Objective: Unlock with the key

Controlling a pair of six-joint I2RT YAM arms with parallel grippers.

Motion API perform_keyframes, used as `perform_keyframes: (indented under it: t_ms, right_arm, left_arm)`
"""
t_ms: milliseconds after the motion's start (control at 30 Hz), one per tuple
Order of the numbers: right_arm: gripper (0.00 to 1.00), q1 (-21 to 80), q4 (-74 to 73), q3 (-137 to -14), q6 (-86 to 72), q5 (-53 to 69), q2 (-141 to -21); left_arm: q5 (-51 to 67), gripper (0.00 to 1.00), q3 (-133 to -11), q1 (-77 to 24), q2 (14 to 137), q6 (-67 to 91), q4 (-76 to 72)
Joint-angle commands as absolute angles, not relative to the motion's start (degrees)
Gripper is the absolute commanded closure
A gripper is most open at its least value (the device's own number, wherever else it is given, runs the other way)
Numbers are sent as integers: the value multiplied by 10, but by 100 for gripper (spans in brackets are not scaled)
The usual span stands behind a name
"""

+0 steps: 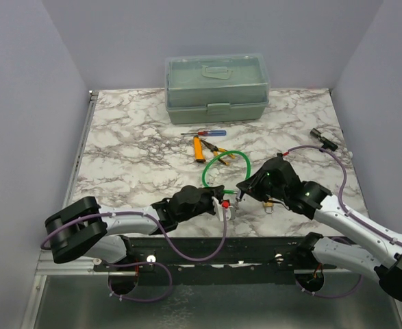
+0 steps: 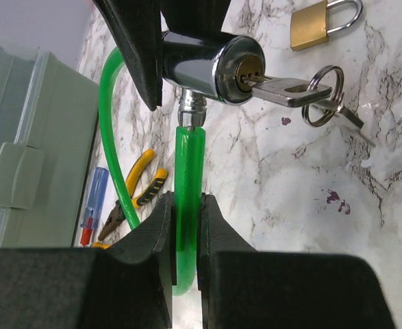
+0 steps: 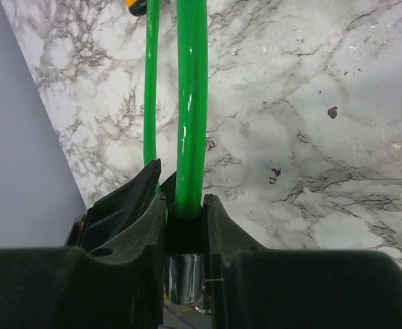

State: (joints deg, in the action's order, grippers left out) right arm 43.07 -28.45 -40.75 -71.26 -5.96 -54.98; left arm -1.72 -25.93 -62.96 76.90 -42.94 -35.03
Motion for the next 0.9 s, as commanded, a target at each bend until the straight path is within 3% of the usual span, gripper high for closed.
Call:
perform_keyframes:
  t_ms: [0, 867]
  right_arm:
    - [100, 434, -290, -414, -703, -67, -521]
    - [100, 433, -324, -416, -682, -51, -476]
  left_arm:
    - [-29, 100, -251, -625, 743, -430, -379]
    - [-79, 100, -228, -625, 692, -433, -358]
